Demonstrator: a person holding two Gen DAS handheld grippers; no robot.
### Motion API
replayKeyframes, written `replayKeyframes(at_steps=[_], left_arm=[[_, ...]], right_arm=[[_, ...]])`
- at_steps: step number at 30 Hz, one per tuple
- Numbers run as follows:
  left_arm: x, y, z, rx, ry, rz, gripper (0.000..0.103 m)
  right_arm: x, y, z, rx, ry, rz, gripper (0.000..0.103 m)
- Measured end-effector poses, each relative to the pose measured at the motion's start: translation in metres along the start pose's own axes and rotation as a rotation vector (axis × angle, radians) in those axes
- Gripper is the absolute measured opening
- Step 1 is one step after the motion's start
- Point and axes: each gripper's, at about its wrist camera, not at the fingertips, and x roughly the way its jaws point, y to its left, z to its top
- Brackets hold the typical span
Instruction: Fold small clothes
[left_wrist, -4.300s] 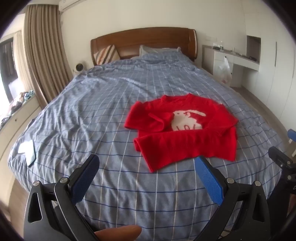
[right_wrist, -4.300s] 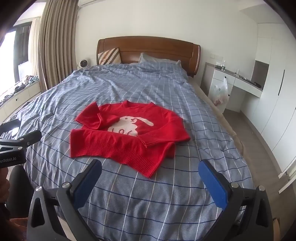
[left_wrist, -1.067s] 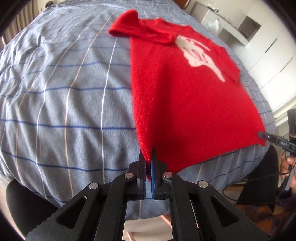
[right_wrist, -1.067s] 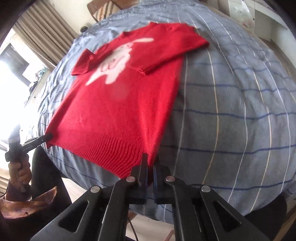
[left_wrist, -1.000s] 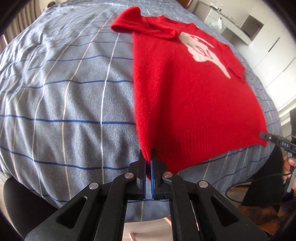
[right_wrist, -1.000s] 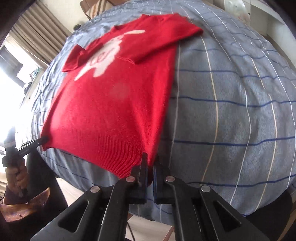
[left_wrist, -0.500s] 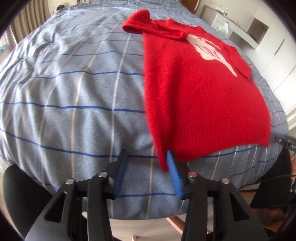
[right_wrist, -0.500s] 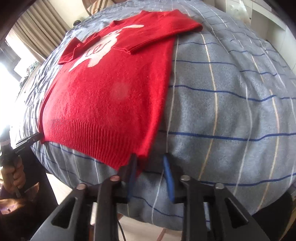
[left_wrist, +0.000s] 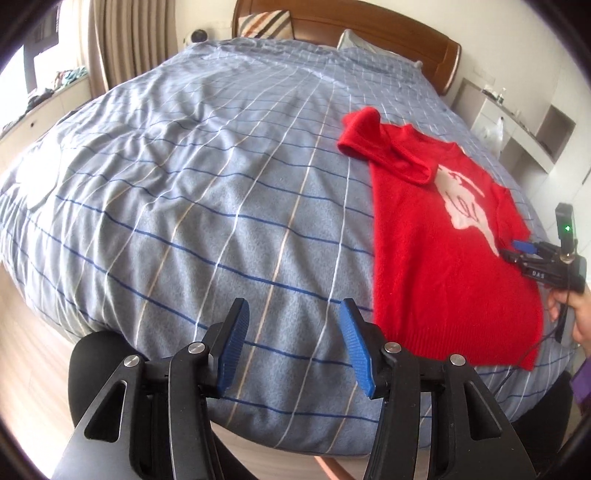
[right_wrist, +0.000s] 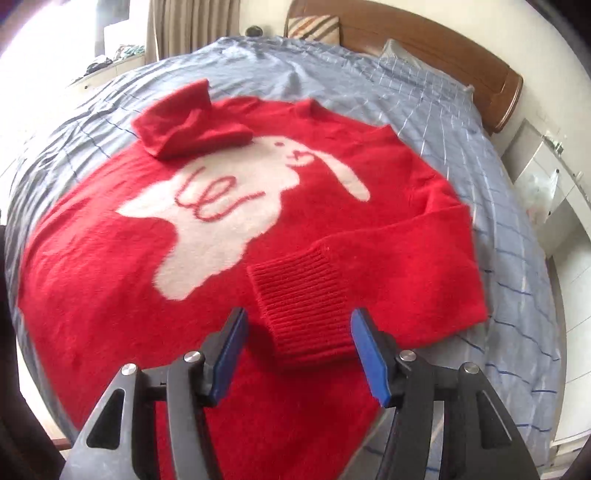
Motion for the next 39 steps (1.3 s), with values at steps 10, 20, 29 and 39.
replayKeyframes(at_steps=[10, 20, 29, 39], left_arm=[[0.015, 0.029, -0.012, -0.086, 0.067, 0.029, 0.051], [0.015, -0.008, -0.003, -0.014, 0.056, -0.004, 0.051], [0.01, 0.008, -0.01, -0.02, 0.057, 0.051, 0.051], [0.003, -0.042, 0.041, 0.196, -0.027, 0.014, 0.057]], right_arm=[[-0.136, -0.229, -0.095, 0.762, -0.253, -0.164, 0.009], [-0.126, -0.311, -0.23, 1.227, -0.197, -0.07, 0.009], [-0.141, -0.307, -0.235, 1.217, -0.178, -0.148, 0.017], [-0.113, -0.288, -0.2, 1.053, -0.106, -0.128, 0.025]])
